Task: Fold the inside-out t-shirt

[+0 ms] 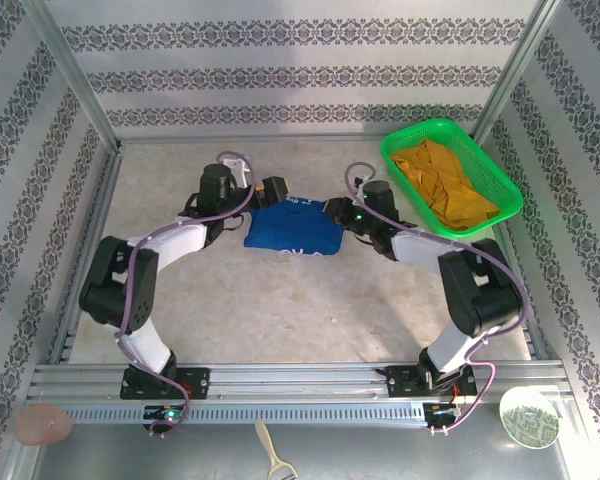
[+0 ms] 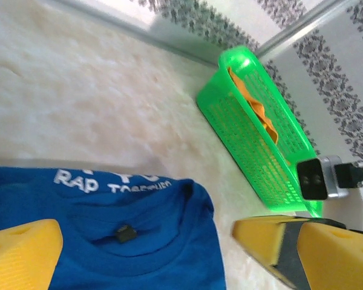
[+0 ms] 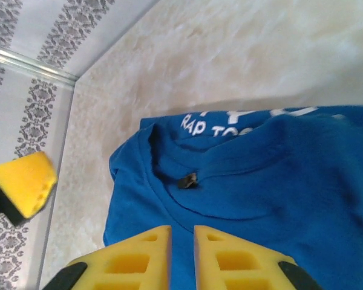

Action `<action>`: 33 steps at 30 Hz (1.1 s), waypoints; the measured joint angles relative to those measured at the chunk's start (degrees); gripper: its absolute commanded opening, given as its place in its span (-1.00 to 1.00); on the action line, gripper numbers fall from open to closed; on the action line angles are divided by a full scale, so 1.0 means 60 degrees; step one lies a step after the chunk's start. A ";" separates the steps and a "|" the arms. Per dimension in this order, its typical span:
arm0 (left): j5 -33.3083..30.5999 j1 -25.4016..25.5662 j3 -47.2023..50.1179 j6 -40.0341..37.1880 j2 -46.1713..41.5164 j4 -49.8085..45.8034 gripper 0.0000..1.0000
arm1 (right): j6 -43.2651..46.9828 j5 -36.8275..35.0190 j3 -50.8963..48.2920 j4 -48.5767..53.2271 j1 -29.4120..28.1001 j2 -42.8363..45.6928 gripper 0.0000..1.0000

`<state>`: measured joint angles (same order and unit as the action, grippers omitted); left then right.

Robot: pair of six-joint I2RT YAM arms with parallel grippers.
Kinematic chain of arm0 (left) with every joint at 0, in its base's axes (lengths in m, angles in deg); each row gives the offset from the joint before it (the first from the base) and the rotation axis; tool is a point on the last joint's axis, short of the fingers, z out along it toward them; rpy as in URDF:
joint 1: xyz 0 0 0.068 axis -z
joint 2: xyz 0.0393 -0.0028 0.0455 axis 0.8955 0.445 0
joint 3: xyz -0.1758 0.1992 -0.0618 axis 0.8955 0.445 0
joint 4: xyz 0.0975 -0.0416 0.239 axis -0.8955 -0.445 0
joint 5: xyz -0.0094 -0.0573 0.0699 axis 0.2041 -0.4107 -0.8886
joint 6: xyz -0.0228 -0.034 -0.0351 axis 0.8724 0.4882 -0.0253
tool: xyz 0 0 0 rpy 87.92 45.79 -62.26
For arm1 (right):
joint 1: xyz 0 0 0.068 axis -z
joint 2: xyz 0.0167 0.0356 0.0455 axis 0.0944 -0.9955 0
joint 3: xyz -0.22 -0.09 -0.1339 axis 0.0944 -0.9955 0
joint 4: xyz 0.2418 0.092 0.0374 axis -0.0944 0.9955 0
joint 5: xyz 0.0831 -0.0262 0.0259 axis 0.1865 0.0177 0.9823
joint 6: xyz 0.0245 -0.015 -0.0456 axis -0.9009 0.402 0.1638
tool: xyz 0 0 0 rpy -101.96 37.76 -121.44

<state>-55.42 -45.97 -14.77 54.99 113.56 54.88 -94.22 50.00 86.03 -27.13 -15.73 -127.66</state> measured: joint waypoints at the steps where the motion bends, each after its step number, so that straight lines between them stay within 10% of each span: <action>1: 0.0157 0.0051 -0.0076 0.0135 0.0346 0.0160 0.99 | -0.0047 0.0011 0.0171 -0.0055 -0.0102 -0.0280 -0.72; 11: 0.0481 -0.0080 -0.0885 0.0860 0.2983 0.1319 0.99 | -0.0317 -0.0229 0.0623 -0.0612 0.0084 -0.2175 -0.75; 24: 0.0535 -0.0455 -0.0670 0.1162 0.1231 0.1534 0.99 | -0.0324 0.0612 0.0379 -0.0998 0.0565 -0.1588 -0.68; 33: -0.0419 -0.0455 -0.1446 -0.0233 0.0579 -0.2805 0.99 | -0.0466 0.0703 -0.0084 -0.1104 0.0481 -0.0204 -0.62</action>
<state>-57.93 -48.71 -23.45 53.59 117.03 38.05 -97.02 54.22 85.53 -33.75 -12.84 -128.88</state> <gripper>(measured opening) 0.997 0.192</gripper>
